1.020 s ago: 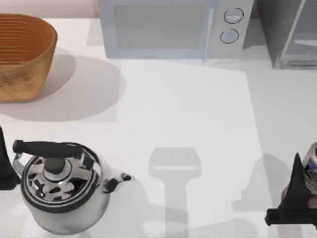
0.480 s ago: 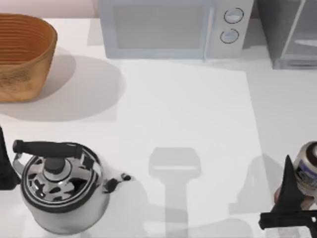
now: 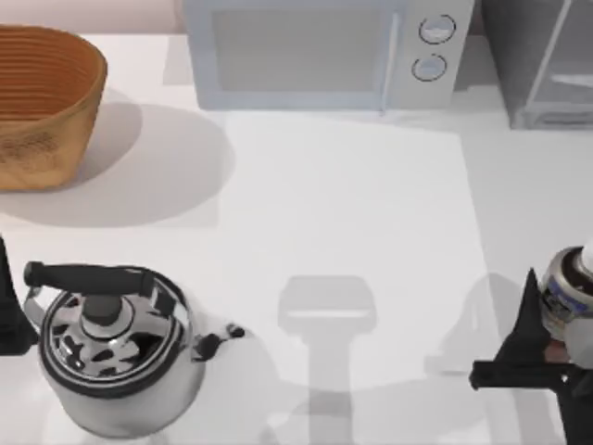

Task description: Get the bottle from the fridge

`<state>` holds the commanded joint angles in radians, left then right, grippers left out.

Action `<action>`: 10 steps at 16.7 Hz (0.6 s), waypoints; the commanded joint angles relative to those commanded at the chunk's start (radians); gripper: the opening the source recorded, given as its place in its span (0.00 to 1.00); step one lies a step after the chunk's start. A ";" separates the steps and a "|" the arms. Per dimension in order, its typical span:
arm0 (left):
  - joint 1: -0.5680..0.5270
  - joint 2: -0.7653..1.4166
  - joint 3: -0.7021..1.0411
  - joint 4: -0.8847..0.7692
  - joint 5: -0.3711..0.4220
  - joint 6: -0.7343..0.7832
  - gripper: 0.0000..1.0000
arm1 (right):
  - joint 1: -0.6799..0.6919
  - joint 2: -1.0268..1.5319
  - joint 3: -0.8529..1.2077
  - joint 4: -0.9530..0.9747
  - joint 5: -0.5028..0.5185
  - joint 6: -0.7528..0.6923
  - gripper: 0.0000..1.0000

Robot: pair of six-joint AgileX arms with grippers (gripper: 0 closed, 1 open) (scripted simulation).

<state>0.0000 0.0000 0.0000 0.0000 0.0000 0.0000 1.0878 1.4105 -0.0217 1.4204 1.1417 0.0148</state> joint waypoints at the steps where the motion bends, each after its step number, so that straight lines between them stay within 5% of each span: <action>1: 0.000 0.000 0.000 0.000 0.000 0.000 1.00 | -0.028 0.067 -0.001 0.068 -0.019 -0.001 0.00; 6: 0.000 0.000 0.000 0.000 0.000 0.000 1.00 | -0.135 0.274 -0.007 0.276 -0.164 -0.004 0.00; 10: 0.000 0.000 0.000 0.000 0.000 0.000 1.00 | -0.146 0.288 -0.007 0.291 -0.181 -0.004 0.00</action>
<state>0.0000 0.0000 0.0000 0.0000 0.0000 0.0000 0.9418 1.6987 -0.0289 1.7112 0.9610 0.0107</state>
